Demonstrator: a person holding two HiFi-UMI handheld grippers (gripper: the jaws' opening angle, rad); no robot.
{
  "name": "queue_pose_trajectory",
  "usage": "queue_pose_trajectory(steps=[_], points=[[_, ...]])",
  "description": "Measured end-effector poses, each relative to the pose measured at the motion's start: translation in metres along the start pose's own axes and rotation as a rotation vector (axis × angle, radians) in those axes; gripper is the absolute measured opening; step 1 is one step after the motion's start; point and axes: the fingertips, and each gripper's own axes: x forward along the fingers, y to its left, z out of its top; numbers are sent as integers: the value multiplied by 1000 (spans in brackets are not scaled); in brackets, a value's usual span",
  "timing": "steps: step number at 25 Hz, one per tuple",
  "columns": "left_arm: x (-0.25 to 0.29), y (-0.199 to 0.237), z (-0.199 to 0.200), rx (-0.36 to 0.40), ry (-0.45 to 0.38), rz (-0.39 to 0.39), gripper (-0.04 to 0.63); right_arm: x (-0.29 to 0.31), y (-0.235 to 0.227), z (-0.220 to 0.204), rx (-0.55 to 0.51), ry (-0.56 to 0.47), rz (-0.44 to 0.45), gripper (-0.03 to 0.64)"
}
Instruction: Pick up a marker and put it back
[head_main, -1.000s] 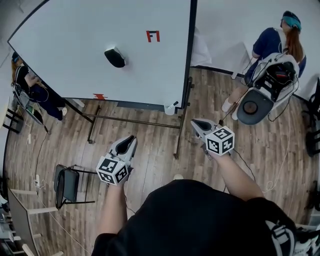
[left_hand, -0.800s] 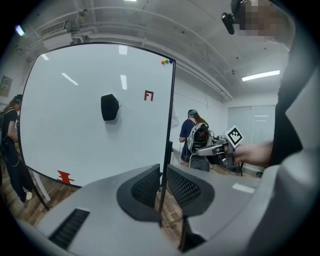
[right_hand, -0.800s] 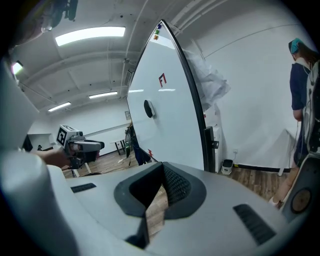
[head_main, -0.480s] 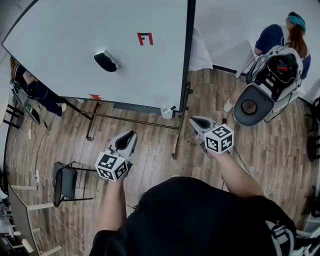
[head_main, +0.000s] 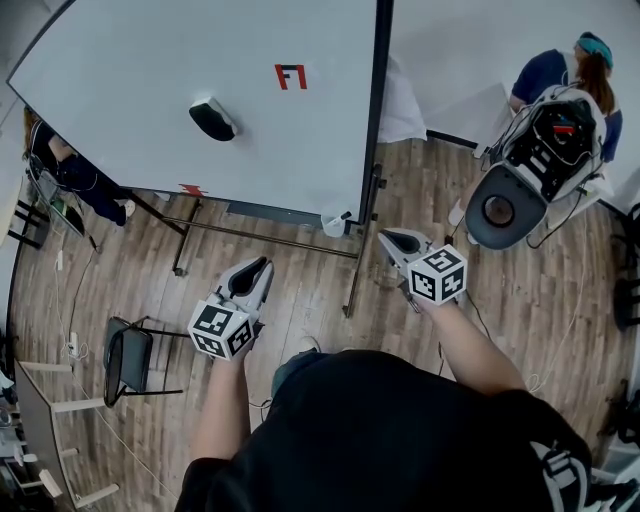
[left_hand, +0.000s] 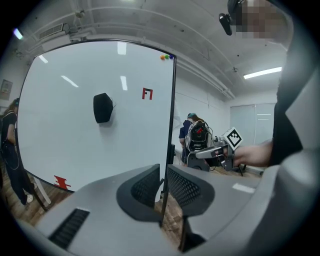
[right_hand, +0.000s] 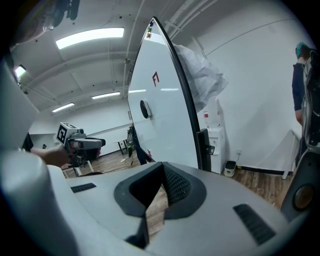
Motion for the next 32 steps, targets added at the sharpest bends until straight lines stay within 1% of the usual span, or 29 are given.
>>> queue_pose_trajectory(steps=[6, 17, 26, 32], points=[[0, 3, -1, 9, -2, -15, 55, 3, -2, -1, -1, -3, -14, -4], [17, 35, 6, 13, -21, -63, 55, 27, -14, 5, -4, -2, -62, -5], [45, 61, 3, 6, 8, -123, 58, 59, -33, 1, 25, 9, -98, -3], [61, 74, -2, 0, 31, -146, 60, 80, -47, -14, 50, 29, -114, 1]])
